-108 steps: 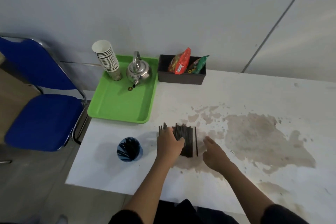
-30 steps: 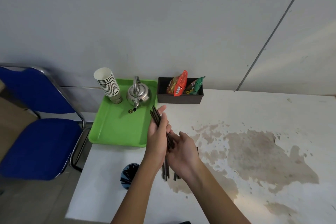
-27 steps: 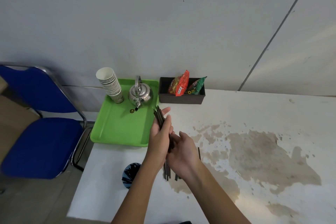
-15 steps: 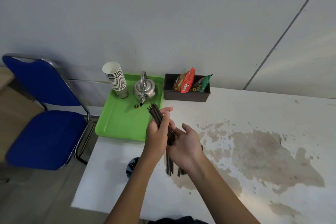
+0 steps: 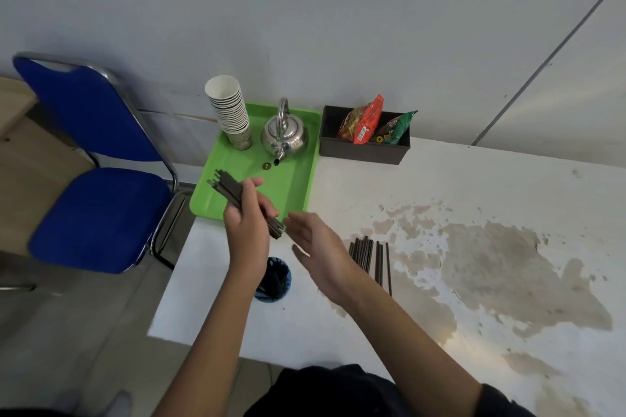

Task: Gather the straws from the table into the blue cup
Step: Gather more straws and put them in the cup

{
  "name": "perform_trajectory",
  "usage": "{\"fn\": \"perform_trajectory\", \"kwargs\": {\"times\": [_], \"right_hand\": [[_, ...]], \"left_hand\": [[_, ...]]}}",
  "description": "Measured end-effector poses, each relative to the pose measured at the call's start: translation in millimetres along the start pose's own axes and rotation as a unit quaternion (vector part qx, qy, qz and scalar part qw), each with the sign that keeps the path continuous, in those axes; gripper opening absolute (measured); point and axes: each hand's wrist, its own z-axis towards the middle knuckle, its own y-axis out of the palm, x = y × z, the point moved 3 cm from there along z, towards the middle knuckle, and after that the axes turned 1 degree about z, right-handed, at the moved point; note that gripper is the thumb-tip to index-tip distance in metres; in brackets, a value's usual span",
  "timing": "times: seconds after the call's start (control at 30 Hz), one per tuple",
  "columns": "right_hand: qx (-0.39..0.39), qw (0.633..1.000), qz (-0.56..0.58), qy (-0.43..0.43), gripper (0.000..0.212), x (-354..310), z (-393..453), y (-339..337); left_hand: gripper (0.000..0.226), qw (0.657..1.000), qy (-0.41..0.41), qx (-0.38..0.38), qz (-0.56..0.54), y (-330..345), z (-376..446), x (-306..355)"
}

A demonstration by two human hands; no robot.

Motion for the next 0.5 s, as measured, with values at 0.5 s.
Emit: {"fn": "perform_trajectory", "kwargs": {"times": [0.5], "right_hand": [[-0.037, 0.837, -0.529, -0.135, 0.086, 80.3, 23.2, -31.0]], "left_hand": [[0.042, 0.993, -0.013, 0.072, 0.098, -55.4, -35.7, -82.7]]}}
